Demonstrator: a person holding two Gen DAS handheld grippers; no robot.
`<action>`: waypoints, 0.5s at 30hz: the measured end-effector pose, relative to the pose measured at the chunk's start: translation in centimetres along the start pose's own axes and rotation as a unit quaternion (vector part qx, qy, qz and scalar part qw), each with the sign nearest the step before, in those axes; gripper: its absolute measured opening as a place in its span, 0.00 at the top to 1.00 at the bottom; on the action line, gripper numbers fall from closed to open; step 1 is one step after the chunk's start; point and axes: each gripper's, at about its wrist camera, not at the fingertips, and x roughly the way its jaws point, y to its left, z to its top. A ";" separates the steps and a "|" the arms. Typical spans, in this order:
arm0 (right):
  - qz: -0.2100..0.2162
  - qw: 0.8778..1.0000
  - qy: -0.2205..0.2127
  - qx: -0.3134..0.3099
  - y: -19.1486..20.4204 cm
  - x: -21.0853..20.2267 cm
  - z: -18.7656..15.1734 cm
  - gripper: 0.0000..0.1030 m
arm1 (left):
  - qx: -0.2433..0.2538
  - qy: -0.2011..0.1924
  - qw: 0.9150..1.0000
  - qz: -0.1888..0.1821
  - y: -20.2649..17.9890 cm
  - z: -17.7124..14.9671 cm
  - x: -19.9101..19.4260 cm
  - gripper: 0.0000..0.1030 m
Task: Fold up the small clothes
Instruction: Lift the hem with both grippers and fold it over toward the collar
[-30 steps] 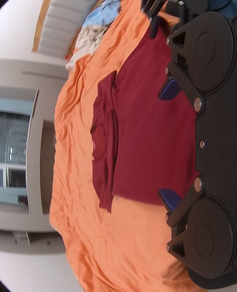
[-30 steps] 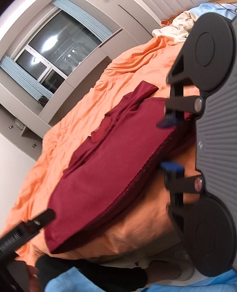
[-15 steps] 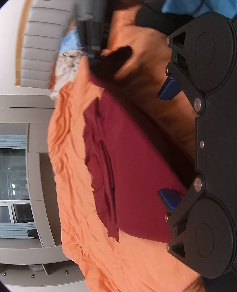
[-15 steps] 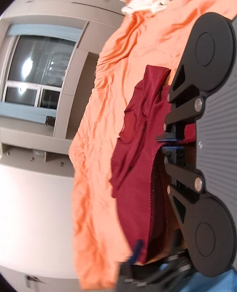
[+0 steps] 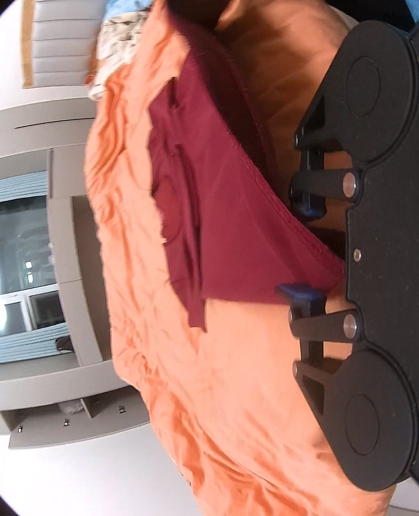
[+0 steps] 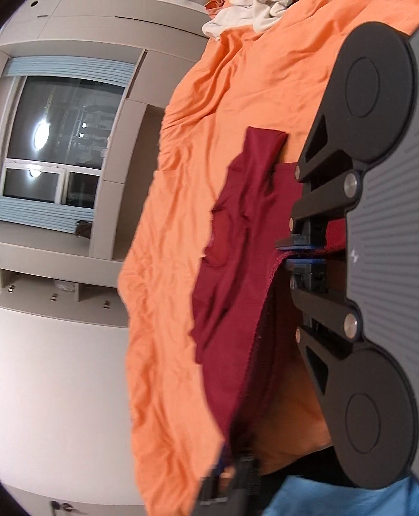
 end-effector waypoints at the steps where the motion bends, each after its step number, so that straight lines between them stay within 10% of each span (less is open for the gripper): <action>1: 0.000 1.000 0.010 -0.004 0.2 0.0 -0.6 0.94 | -0.001 0.000 1.000 -0.004 0.2 0.3 0.0 0.86; 4: -0.004 0.999 0.044 -0.025 1.4 0.4 -2.1 0.88 | -0.006 0.006 1.000 -0.021 0.6 1.5 0.2 0.95; 8: -0.025 0.994 0.080 -0.077 3.8 1.4 -4.1 0.55 | 0.014 -0.011 0.999 -0.028 0.3 3.1 -0.1 0.95; 13: -0.092 0.981 0.072 -0.155 6.7 1.7 -6.1 0.55 | 0.019 -0.036 0.999 -0.028 0.1 4.9 -1.0 0.96; 15: -0.132 0.974 0.058 -0.172 7.0 1.6 -6.6 0.70 | 0.010 -0.048 0.999 -0.020 0.3 5.1 -1.5 0.96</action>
